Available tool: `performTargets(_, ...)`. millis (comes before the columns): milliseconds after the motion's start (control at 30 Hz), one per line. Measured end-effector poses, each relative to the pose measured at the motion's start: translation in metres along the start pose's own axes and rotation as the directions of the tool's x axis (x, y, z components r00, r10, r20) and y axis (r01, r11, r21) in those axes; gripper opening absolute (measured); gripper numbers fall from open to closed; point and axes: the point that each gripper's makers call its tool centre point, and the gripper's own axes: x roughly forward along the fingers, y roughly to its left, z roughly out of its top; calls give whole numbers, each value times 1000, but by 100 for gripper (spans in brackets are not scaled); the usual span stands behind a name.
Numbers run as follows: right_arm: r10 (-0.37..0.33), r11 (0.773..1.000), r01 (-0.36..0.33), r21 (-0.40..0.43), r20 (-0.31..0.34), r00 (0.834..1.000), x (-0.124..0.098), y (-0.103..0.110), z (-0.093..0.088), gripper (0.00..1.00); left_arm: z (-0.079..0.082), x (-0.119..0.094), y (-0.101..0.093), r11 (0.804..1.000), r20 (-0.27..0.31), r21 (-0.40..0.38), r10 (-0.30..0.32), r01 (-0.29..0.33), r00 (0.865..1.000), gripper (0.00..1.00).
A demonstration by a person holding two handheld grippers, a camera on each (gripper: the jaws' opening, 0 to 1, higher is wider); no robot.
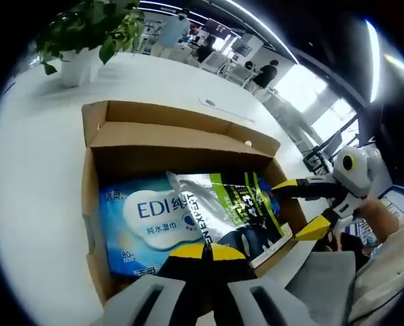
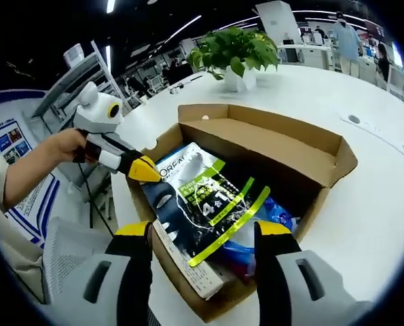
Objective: Operate the shoe box by opening the lid, removing the specified soft item, and placing it in the target area until the item is outside and the box remains undamaged.
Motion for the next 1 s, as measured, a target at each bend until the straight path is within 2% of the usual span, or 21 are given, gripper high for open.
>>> performTargets(233,-1,1000,2,27,-55,998,12,-2,-4,56,2,-2,0,1000,6,7,-2,2,1000,0)
performTargets(300,-7,1000,9,28,-68,998,13,-4,-5,54,2,-3,1,1000,8,6,-2,2,1000,0)
performTargets(467,-12,998,16,57,-73,997,13,-11,0,54,0,-4,3,1000,8,5,1,-1,1000,0)
performTargets(700,-7,999,11,42,-96,995,16,-7,0,53,2,-5,5,1000,14,6,3,-3,1000,0)
performTargets(1000,-27,998,35,45,-168,985,26,-7,-7,51,2,-4,5,1000,17,17,-3,3,1000,0)
